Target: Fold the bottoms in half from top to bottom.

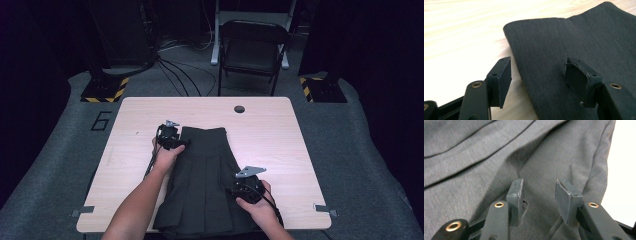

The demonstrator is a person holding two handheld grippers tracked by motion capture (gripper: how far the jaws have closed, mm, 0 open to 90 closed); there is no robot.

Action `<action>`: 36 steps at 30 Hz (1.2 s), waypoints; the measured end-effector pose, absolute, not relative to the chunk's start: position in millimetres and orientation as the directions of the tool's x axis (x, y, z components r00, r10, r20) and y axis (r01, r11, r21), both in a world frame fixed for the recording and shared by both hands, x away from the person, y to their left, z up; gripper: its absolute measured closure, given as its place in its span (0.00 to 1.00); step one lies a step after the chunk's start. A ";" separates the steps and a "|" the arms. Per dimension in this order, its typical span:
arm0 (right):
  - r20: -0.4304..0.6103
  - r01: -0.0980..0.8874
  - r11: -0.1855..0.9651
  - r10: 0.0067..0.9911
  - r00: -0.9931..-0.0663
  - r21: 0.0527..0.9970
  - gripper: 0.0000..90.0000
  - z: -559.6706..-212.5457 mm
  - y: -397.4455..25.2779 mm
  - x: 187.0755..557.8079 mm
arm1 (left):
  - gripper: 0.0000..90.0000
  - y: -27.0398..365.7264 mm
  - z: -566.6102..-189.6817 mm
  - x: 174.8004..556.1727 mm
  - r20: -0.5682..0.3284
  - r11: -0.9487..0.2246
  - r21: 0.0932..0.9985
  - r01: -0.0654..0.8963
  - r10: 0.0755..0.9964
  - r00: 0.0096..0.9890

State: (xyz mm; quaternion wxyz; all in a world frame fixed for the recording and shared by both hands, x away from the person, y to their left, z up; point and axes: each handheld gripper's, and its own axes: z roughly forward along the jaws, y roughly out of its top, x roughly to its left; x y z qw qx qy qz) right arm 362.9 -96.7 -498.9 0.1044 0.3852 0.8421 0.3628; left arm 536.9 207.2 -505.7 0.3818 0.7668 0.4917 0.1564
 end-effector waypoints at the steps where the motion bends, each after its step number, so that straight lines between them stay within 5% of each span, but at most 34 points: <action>1: 0.105 0.569 0.437 0.723 -0.683 0.697 0.64 -500.5 -96.9 362.7 | 0.42 206.9 -506.5 537.2 -0.133 -0.228 0.741 0.632 0.872 0.470; 15: 0.113 0.583 0.427 0.733 -0.671 0.691 0.63 -508.6 -97.6 357.9 | 0.40 209.0 -517.5 545.1 -0.214 -0.170 0.718 0.675 0.869 0.446; 22: 0.110 0.582 0.427 0.734 -0.670 0.692 0.63 -508.9 -98.8 356.8 | 0.55 205.8 -511.2 545.4 -0.204 -0.181 0.717 0.673 0.869 0.452; 30: 0.114 0.582 0.425 0.733 -0.671 0.693 0.63 -509.9 -98.9 357.0 | 0.90 200.9 -497.5 543.0 -0.186 -0.178 0.723 0.667 0.880 0.437; 36: 0.119 0.587 0.422 0.734 -0.668 0.691 0.62 -510.2 -99.1 357.0 | 0.94 198.9 -492.6 540.4 -0.161 -0.207 0.740 0.639 0.869 0.467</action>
